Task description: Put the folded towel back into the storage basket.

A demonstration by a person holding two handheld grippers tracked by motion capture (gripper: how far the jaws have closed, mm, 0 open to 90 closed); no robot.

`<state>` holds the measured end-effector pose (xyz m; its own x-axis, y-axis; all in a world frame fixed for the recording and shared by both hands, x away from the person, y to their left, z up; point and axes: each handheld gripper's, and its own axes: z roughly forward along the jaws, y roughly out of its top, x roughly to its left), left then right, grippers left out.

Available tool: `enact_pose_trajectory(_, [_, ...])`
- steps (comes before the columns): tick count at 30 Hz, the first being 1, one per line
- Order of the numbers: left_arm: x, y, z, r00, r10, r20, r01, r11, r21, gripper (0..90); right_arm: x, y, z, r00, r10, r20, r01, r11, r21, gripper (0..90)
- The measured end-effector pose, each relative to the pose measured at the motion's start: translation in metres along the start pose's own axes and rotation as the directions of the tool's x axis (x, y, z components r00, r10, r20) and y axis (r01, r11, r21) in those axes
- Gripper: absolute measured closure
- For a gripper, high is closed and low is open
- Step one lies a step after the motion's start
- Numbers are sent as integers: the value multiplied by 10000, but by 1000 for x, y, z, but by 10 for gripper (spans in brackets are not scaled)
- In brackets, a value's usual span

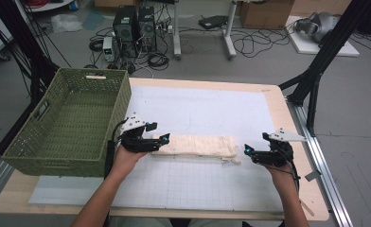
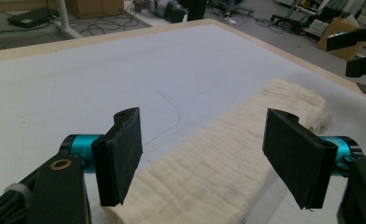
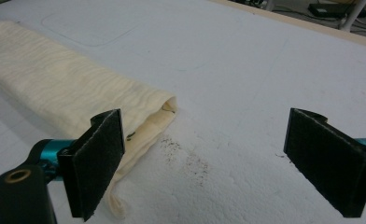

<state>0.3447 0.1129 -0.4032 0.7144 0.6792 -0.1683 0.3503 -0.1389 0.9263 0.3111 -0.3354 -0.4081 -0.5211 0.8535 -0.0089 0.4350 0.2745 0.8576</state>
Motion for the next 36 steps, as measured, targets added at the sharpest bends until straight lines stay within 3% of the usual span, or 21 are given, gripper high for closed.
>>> enact_pose_trajectory(4, [7, -1, 5, 9982, -155, -572, 159, 9999, 55, 289, 1, -1, 3, 10000, -34, -27, 34, 9999, 97, 118])
enact_pose_trajectory(6, [13, -4, 10, 9947, -350, -969, 401, 9979, 513, 303, 1, -1, 3, 10000, -47, -40, 48, 9999, 114, 118])
enact_pose_trajectory(10, [18, -13, 17, 9874, -526, -1491, 770, 9836, 1630, 310, 1, -1, 3, 10000, -12, -40, 13, 9999, 105, 118])
enact_pose_trajectory(13, [20, -21, 15, 9832, -564, -1736, 917, 9749, 2027, 311, 2, -1, 3, 10000, 5, -60, -4, 9999, 139, 118])
enact_pose_trajectory(17, [24, -29, 13, 9804, -841, -1783, 1255, 9638, 2352, 309, 2, -2, 4, 10000, -62, -78, 63, 9998, 184, 118])
enact_pose_trajectory(20, [22, -29, 14, 9814, -860, -1717, 1263, 9625, 2400, 308, 3, -1, 5, 9999, -102, -93, 104, 9997, 235, 118])
enact_pose_trajectory(22, [20, -31, 19, 9830, -718, -1691, 1162, 9559, 2696, 309, 4, -1, 5, 9999, -118, -109, 120, 9997, 229, 118])
enact_pose_trajectory(24, [19, -34, 23, 9837, -569, -1704, 1083, 9447, 3095, 316, 4, -1, 6, 9999, -82, -101, 84, 9997, 235, 118])
enact_pose_trajectory(28, [17, -34, 25, 9832, -88, -1821, 690, 9426, 3267, 349, 5, -2, 7, 9999, -65, -115, 69, 9995, 304, 118])
enact_pose_trajectory(36, [11, -34, 23, 9919, 367, -1217, 68, 9406, 3395, 674, 9, -1, 17, 9998, 69, -197, -57, 9982, 601, 118])
